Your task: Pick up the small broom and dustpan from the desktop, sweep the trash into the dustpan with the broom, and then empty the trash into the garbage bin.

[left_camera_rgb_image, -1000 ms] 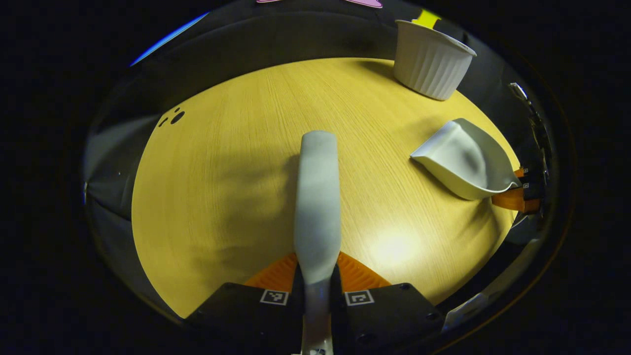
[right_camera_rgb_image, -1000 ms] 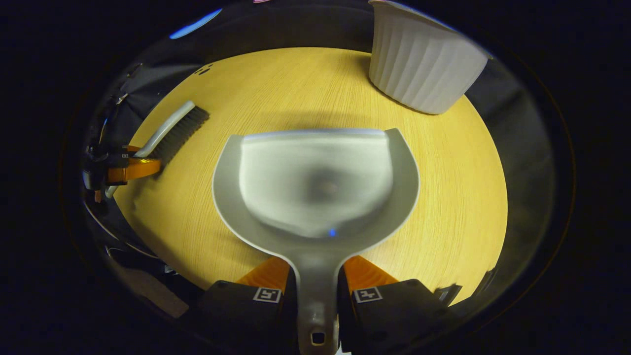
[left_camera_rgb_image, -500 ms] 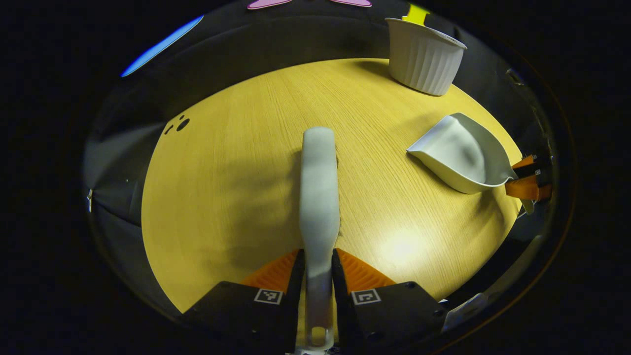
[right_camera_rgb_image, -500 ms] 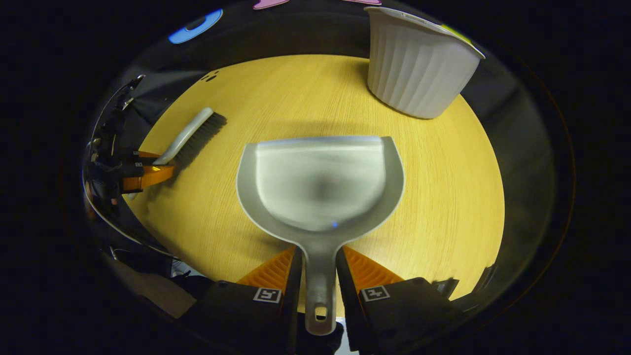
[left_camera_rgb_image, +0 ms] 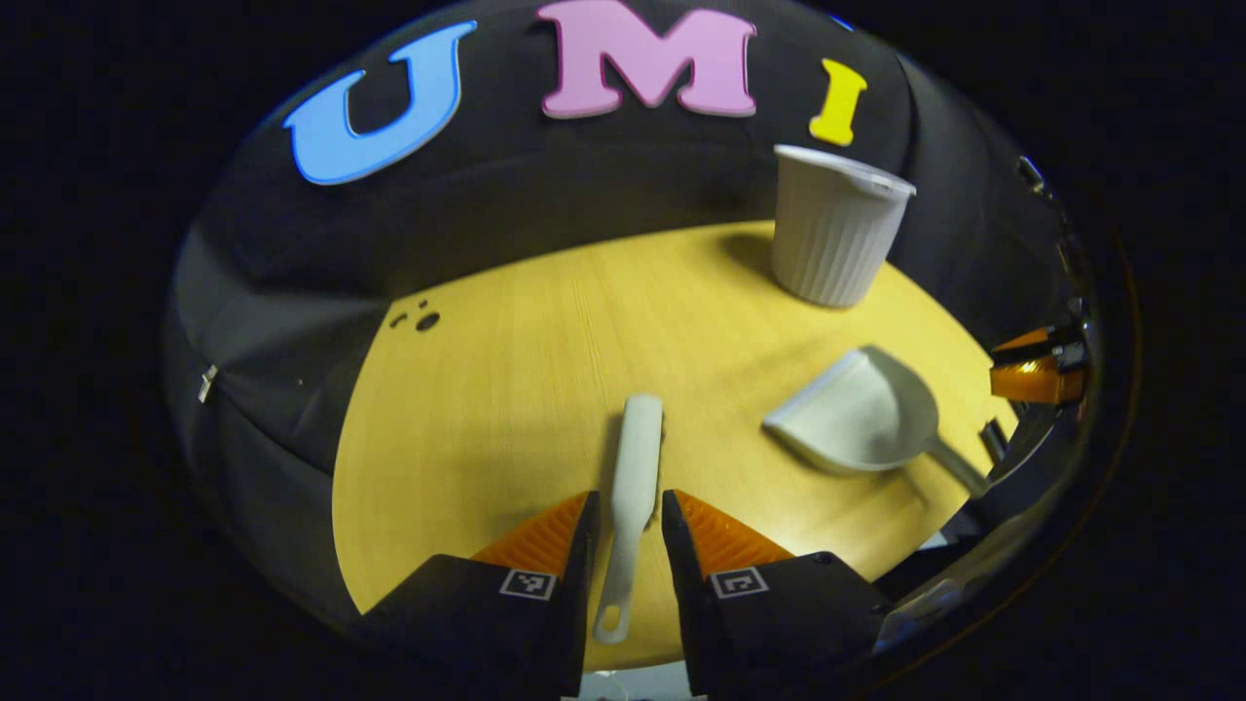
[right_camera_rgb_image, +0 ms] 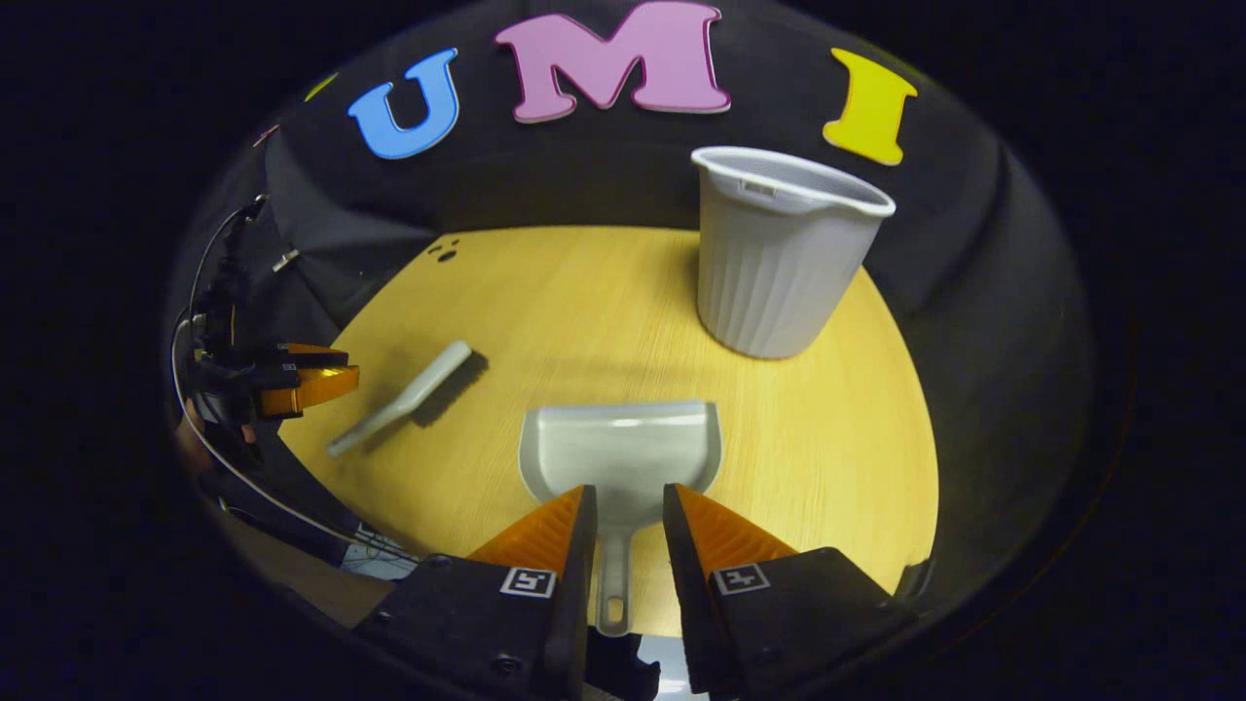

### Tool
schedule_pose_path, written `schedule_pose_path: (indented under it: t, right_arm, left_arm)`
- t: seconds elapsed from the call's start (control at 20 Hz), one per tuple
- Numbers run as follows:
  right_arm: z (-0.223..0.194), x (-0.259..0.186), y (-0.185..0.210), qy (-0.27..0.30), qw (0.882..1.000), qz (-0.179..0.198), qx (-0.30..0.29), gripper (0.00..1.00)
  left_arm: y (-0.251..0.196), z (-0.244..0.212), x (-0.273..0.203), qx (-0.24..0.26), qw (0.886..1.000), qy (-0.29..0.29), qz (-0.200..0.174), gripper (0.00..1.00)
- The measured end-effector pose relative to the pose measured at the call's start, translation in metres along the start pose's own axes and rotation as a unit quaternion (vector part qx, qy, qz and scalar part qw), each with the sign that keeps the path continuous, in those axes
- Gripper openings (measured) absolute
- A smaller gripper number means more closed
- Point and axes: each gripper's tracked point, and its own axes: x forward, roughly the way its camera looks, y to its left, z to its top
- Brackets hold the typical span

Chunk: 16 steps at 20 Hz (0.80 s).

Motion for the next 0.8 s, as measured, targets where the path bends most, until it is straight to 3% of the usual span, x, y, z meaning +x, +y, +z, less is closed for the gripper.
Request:
schedule_pose_path:
  t: [0.15, 0.35, 0.55, 0.8]
  right_arm:
    - [0.053, -0.023, 0.0, -0.074, 0.997, 0.001, 0.011, 0.43]
    - [0.113, -0.059, 0.002, -0.173, 0.985, -0.003, -0.005, 0.43]
    - [0.141, -0.082, 0.009, -0.238, 0.971, -0.001, -0.026, 0.43]
    - [0.152, -0.095, 0.009, -0.249, 0.968, -0.009, -0.039, 0.43]
  left_arm:
    - [-0.015, 0.073, -0.029, -0.014, 0.995, -0.096, -0.012, 0.43]
    - [-0.031, 0.16, -0.091, -0.035, 0.978, -0.202, -0.029, 0.43]
    - [-0.046, 0.191, -0.117, -0.041, 0.965, -0.256, -0.036, 0.42]
    - [-0.047, 0.198, -0.119, -0.037, 0.963, -0.264, -0.038, 0.43]
